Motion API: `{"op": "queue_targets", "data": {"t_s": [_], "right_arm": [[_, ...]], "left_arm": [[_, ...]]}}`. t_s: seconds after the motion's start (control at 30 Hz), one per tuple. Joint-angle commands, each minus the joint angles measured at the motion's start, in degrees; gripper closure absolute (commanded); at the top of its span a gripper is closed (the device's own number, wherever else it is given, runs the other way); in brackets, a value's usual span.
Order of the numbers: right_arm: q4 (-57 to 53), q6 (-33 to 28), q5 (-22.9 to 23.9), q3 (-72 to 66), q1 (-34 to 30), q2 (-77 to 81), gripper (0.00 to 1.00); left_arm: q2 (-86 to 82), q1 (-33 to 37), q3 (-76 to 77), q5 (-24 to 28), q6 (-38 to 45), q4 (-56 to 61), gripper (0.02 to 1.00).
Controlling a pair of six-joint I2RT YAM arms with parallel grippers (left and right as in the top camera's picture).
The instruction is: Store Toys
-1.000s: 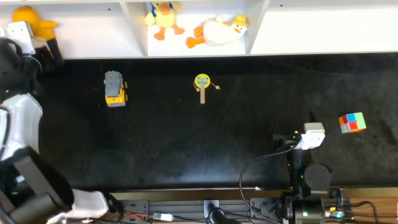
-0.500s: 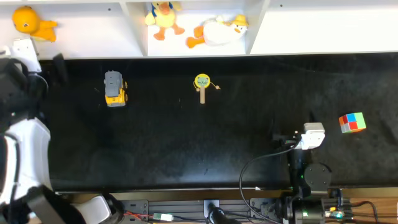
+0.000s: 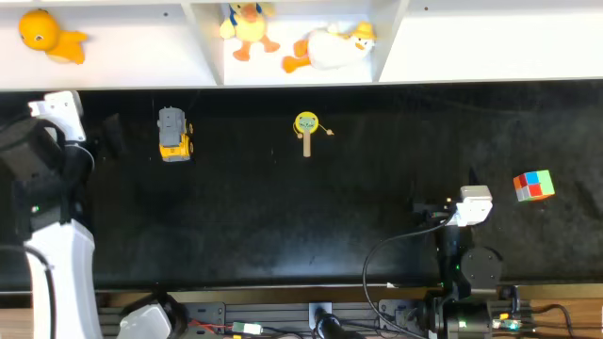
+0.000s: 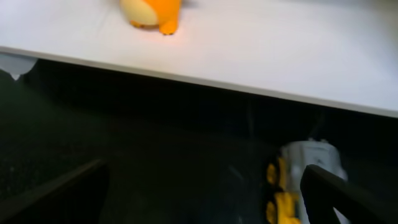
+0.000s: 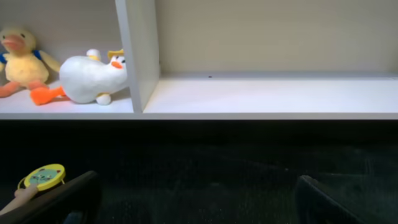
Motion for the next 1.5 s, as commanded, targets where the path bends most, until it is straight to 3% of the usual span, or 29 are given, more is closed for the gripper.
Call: {"op": "queue_targets", "data": {"t_s": [0.03,0.1,0.27,0.5,0.9,1.5], "right_arm": [[0.2,0.2,-0.5,-0.2,-0.1,-0.5,0.005],[0.2,0.2,-0.5,-0.2,-0.1,-0.5,0.007],[0.2,0.2,-0.5,-0.2,-0.1,-0.5,0.005],[0.2,0.2,-0.5,-0.2,-0.1,-0.5,0.007],[0.2,0.2,-0.5,-0.2,-0.1,-0.5,0.005],[0.2,0.2,-0.5,-0.2,-0.1,-0.5,0.005]], "left_arm": [[-4.5,-2.3,-0.6,0.2,-1.7,-2.6,0.020],[-5.7,-3.8,-0.7,0.0,-2.0,-4.0,0.018],[-6.7,-9.2,-1.4,-6.8,-8.1,-6.0,0.023],[-6.7,-16.3,-2.7,-9.3,-13.3,-9.1,0.023],[-5.5,-21.8,-2.7,-10.2,-13.2,-17.2,0.047],[9.2,-22.5,-2.7,-13.2,-13.3,-6.7,0.051]]}}
